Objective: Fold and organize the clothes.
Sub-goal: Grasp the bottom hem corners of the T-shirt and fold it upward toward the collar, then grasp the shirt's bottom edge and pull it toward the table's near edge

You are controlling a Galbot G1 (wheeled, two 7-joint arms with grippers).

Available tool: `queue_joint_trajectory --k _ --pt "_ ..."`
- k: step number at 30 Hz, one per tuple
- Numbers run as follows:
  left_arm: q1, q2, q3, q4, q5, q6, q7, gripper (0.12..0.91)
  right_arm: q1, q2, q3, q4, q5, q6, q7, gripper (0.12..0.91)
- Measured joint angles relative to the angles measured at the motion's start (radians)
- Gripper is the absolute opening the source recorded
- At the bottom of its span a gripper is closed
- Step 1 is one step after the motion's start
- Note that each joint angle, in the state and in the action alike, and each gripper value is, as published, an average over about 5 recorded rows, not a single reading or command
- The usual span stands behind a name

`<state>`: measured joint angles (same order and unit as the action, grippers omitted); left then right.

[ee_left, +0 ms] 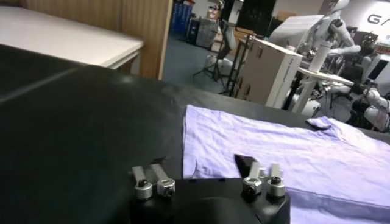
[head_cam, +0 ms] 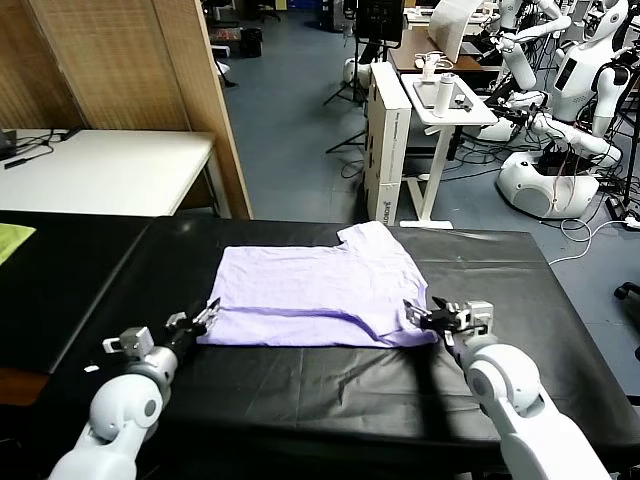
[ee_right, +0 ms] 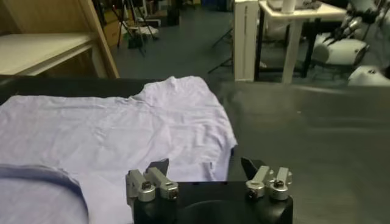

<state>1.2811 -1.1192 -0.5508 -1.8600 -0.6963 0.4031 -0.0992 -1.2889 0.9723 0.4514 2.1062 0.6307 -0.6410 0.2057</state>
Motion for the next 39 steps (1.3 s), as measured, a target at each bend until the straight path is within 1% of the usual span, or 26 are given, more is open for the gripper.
queue_joint_trajectory --k 6,10,14,17,20,23,24,26,27,29,30,31,33,34,37,38,39 --pt "0.083 -0.010 -0.028 -0.077 0.028 -0.002 0.003 0.907 -0.092 -0.001 0.025 0.031 -0.040 0.014 -0.021 0.907" --pt "0.136 -0.023 -0.035 -0.115 0.062 -0.003 0.008 0.907 -0.117 0.008 0.020 0.030 -0.054 0.016 -0.030 0.906" --pt "0.165 -0.029 -0.035 -0.124 0.081 -0.004 0.010 0.907 -0.115 0.016 0.004 0.019 -0.061 0.015 -0.033 0.889" --pt "0.169 -0.032 -0.035 -0.120 0.091 -0.006 0.010 0.907 -0.109 0.022 -0.009 0.012 -0.064 0.015 -0.034 0.845" --pt "0.171 -0.033 -0.035 -0.112 0.095 -0.008 0.010 0.907 -0.106 0.028 -0.018 0.005 -0.069 0.014 -0.035 0.780" --pt "0.173 -0.033 -0.035 -0.107 0.095 -0.009 0.011 0.907 -0.106 0.030 -0.024 0.003 -0.072 0.014 -0.036 0.700" --pt "0.173 -0.033 -0.035 -0.105 0.095 -0.009 0.011 0.903 -0.107 0.030 -0.024 0.003 -0.073 0.013 -0.036 0.661" --pt "0.173 -0.033 -0.035 -0.103 0.094 -0.009 0.011 0.875 -0.110 0.029 -0.025 0.004 -0.073 0.012 -0.037 0.587" --pt "0.173 -0.033 -0.034 -0.102 0.094 -0.010 0.011 0.842 -0.111 0.027 -0.024 0.005 -0.073 0.011 -0.037 0.530" --pt "0.175 -0.033 -0.034 -0.102 0.092 -0.010 0.011 0.742 -0.115 0.025 -0.023 0.007 -0.073 0.011 -0.037 0.434" --pt "0.176 -0.033 -0.034 -0.103 0.091 -0.010 0.011 0.685 -0.118 0.024 -0.022 0.008 -0.073 0.010 -0.037 0.364" --pt "0.179 -0.033 -0.034 -0.104 0.089 -0.009 0.011 0.609 -0.120 0.024 -0.021 0.010 -0.073 0.009 -0.037 0.310" --pt "0.185 -0.032 -0.032 -0.110 0.088 -0.008 0.011 0.496 -0.127 0.021 -0.017 0.016 -0.073 0.004 -0.033 0.210" --pt "0.189 -0.032 -0.032 -0.114 0.087 -0.008 0.011 0.420 -0.132 0.019 -0.013 0.021 -0.072 -0.002 -0.030 0.176" --pt "0.204 -0.029 -0.030 -0.124 0.088 -0.007 0.010 0.243 -0.148 0.010 -0.002 0.040 -0.071 -0.029 -0.018 0.139" --pt "0.209 -0.028 -0.030 -0.126 0.089 -0.007 0.010 0.200 -0.155 0.006 0.003 0.048 -0.071 -0.041 -0.014 0.139" --pt "0.213 -0.026 -0.030 -0.129 0.089 -0.007 0.009 0.176 -0.162 0.003 0.008 0.056 -0.071 -0.052 -0.011 0.139"
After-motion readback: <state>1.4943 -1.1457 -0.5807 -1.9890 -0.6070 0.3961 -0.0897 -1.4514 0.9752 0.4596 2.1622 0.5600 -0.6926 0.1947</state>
